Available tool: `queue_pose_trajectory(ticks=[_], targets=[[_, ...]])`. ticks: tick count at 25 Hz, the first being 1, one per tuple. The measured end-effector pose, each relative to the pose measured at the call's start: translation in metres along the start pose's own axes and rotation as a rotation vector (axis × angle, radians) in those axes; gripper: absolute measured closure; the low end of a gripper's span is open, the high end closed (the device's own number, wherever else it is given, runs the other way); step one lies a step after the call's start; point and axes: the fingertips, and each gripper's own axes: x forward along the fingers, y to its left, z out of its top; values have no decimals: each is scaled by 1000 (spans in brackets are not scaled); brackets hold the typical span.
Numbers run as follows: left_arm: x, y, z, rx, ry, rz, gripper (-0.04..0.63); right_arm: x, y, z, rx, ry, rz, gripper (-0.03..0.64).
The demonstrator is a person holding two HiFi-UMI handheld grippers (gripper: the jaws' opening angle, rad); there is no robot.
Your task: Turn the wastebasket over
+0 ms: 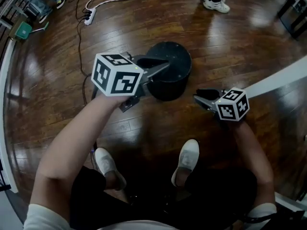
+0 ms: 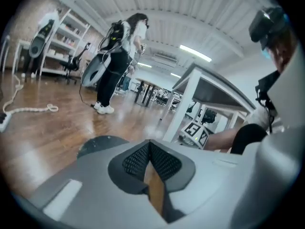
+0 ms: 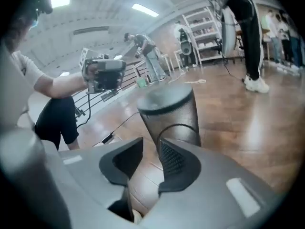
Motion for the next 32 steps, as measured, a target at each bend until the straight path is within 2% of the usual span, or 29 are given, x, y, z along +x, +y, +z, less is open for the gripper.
queue_pose_trajectory(ticks=[2,5,8,10,14,17,19,23,26,32], targets=[[-24,-20,23,90,-52,16,594,-35,30,29,-91,-21,-21,507],[-66,-63,55,199,-142,-2,595,-89,75,71,-207,-97,-56,502],[-115,-106,67,291,-184,-8,595,-130,120,96,-322,-155,-102,502],[-145,-136,67,320,-209,-5,594,-151,152,98,-373,-166,-111,500],[-186,-195,64,326,-273,5,594,-190,226,100,-440,-232,-76,500],[-203,-232,54,370,-282,12,594,-207,267,88,-519,-267,-86,499],[-206,-249,41,382,-271,-8,594,-212,276,76,-548,-274,-116,499],[-198,-254,15,403,-238,-24,594,-209,273,63,-505,-300,-118,499],[-191,-255,0,378,-194,-46,594,-205,269,56,-492,-291,-115,499],[-191,-248,0,395,-192,-24,594,-212,266,64,-501,-319,-131,502]])
